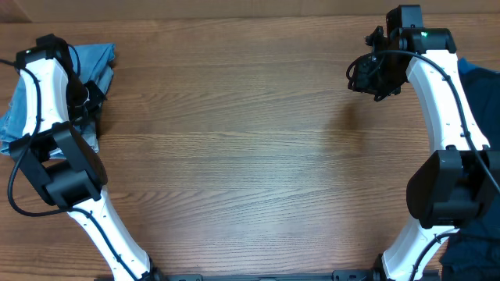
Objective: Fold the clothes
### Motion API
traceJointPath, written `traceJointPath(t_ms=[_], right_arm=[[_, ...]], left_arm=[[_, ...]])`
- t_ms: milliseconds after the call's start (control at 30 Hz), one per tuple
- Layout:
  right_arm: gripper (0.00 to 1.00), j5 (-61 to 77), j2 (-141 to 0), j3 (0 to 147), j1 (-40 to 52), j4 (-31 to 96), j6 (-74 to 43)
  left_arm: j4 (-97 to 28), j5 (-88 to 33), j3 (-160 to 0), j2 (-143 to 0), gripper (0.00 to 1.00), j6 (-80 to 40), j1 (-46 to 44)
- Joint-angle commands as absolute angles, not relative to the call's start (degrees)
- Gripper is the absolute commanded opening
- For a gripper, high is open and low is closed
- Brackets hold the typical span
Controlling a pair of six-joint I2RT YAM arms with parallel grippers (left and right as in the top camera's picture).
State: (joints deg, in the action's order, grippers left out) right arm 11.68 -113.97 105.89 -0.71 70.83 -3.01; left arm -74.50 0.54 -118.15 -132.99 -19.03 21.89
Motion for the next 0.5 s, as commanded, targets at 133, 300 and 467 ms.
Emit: traceJointPath(t_ms=[133,300,467], right_arm=[[0.47,5.06,-114.19,105.73,-1.65,71.42,-3.38],[0.68,4.95,-114.19,105.73,-8.1,71.4,-6.04],[1.0,5.19,-114.19,105.73,-18.22,71.4,-6.04]], left_arm=[[-77.47,-19.03,-137.27,-127.04,0.06,-16.16,22.35],[-81.14,-21.08,-141.51,-125.01,0.3,-15.2,17.89],[-78.63,-18.87,-141.47,-125.25,1.0,-15.2,8.19]])
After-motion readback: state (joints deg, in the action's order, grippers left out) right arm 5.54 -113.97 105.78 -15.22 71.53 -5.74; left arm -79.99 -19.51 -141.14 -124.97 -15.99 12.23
